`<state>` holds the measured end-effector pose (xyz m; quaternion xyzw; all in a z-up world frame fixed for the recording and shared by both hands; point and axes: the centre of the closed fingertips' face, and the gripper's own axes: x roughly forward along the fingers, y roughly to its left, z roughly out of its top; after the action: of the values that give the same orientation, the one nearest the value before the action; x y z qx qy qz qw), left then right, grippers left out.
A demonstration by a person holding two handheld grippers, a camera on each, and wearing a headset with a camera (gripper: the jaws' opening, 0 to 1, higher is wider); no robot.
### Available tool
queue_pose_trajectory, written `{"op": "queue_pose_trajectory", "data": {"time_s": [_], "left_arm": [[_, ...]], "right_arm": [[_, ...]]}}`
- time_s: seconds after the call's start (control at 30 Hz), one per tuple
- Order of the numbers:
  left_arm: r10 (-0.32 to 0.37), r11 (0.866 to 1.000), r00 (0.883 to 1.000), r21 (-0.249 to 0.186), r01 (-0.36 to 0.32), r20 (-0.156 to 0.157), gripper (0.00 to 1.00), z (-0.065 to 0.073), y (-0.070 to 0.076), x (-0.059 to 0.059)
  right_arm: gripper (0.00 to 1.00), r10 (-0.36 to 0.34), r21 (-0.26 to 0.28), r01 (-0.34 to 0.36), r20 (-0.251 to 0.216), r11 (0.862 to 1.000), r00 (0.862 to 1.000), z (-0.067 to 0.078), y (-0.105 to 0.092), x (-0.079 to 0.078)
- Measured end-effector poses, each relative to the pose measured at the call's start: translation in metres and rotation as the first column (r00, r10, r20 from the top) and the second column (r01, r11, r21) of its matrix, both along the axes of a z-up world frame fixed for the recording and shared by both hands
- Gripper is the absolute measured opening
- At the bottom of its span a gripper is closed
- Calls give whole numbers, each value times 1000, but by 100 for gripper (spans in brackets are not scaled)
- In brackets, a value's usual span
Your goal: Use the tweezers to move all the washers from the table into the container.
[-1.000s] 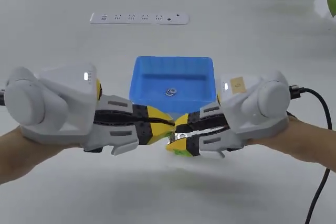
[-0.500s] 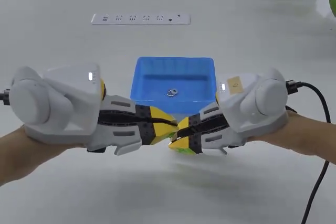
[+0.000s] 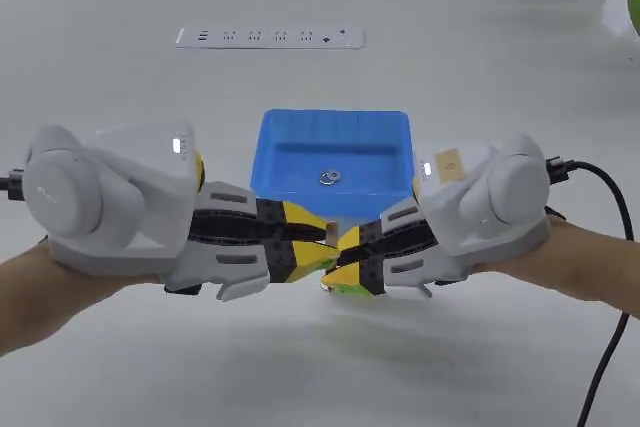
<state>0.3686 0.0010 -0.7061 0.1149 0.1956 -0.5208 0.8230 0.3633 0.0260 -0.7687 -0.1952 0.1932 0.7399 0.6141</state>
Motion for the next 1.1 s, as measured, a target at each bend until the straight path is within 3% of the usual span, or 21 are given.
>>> {"op": "queue_pose_trajectory", "data": {"time_s": [0.23,0.43,0.77,0.9,1.1], "left_arm": [[13,1000,1000,6,-14,2,15,2,4,0],[66,998,998,11,-66,12,26,6,15,2],[124,990,992,-64,-125,-19,34,17,33,-11],[105,989,994,-99,-108,-37,32,21,34,-22],[120,984,992,-130,-124,-37,34,24,40,-23]], "right_arm": [[9,-7,-2,7,-7,1000,1000,2,-2,0],[9,-13,9,13,-5,1000,1000,10,-1,0],[9,-3,33,3,9,999,1000,34,3,-1],[9,-6,49,5,25,999,1000,47,3,5],[9,-32,91,28,42,995,999,70,7,18]]}}
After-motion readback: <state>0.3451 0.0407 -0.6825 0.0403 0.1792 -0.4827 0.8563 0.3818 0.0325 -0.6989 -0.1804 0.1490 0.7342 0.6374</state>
